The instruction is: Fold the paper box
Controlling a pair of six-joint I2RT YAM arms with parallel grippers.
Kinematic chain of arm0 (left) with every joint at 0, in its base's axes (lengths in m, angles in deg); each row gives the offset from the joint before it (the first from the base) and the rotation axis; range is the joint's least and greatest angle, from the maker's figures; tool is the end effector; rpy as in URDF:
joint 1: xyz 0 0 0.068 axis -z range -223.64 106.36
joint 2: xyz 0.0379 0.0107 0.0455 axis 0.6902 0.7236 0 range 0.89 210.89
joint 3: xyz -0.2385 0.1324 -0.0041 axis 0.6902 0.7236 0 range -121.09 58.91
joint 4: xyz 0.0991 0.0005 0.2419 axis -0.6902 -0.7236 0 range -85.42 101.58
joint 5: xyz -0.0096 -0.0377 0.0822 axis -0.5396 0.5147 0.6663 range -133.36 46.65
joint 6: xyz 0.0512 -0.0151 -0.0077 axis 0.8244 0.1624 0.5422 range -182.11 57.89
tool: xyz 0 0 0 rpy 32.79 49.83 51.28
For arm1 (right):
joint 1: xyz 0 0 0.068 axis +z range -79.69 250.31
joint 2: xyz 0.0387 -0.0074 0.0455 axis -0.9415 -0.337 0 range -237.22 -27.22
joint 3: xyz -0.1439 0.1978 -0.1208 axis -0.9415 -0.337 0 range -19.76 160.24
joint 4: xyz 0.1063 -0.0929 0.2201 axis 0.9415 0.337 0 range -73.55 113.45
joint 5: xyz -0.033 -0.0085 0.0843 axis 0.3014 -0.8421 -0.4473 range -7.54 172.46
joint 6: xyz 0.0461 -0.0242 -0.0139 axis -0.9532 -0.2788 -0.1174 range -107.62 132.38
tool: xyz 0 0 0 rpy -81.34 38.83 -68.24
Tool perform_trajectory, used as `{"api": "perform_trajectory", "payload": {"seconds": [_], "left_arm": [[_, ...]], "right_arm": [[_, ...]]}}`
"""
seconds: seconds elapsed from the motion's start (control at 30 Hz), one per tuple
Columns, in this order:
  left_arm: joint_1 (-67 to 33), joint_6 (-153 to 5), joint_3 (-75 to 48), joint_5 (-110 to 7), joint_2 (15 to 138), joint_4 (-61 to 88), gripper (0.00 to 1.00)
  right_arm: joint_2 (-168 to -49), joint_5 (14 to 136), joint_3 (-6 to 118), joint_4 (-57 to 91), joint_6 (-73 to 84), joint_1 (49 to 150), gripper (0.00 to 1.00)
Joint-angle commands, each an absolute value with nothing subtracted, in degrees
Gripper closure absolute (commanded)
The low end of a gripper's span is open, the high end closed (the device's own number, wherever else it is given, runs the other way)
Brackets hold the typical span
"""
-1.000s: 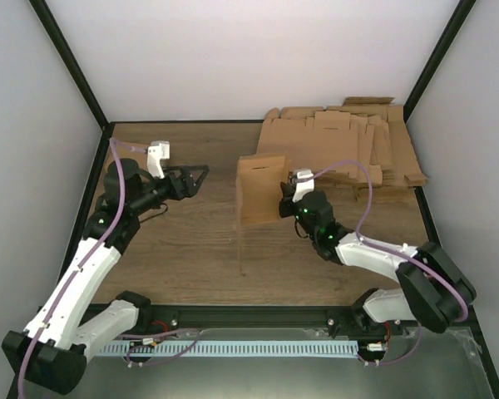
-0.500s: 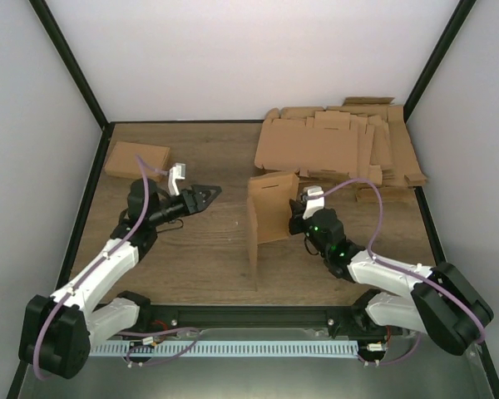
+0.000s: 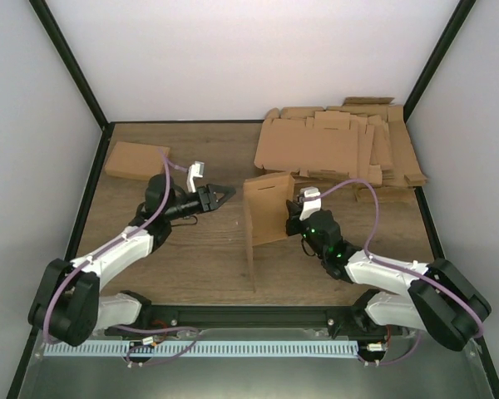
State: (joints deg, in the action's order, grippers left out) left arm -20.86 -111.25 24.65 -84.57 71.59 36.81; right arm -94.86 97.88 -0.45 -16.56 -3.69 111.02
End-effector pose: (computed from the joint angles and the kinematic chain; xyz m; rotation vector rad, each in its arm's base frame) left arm 0.2346 -0.1241 0.2459 0.1380 1.9839 -1.4947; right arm 0.1818 0.1439 0.1859 -0.2073 1.8402 0.4489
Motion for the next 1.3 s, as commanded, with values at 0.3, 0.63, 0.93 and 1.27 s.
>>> {"api": "perform_trajectory", "payload": {"seconds": [0.3,0.63,0.93,1.27], "left_arm": [[-16.5,-107.5,20.5,-88.5,79.0,41.8,0.48],[-15.9,-103.4,18.3,-88.8,82.7,36.2,0.5],[-16.3,-100.7,17.4,-86.4,79.4,31.4,0.48],[-16.5,-96.8,16.1,-85.8,77.0,26.0,0.48]], "right_arm": [[-96.0,100.1,0.4,-17.9,-2.7,112.6,0.92],[-96.2,101.0,0.0,-18.5,-1.6,113.8,0.9],[-95.4,103.2,0.0,-18.9,-1.2,113.8,0.82],[-95.5,107.2,2.7,-18.1,-0.2,113.8,0.66]]}}
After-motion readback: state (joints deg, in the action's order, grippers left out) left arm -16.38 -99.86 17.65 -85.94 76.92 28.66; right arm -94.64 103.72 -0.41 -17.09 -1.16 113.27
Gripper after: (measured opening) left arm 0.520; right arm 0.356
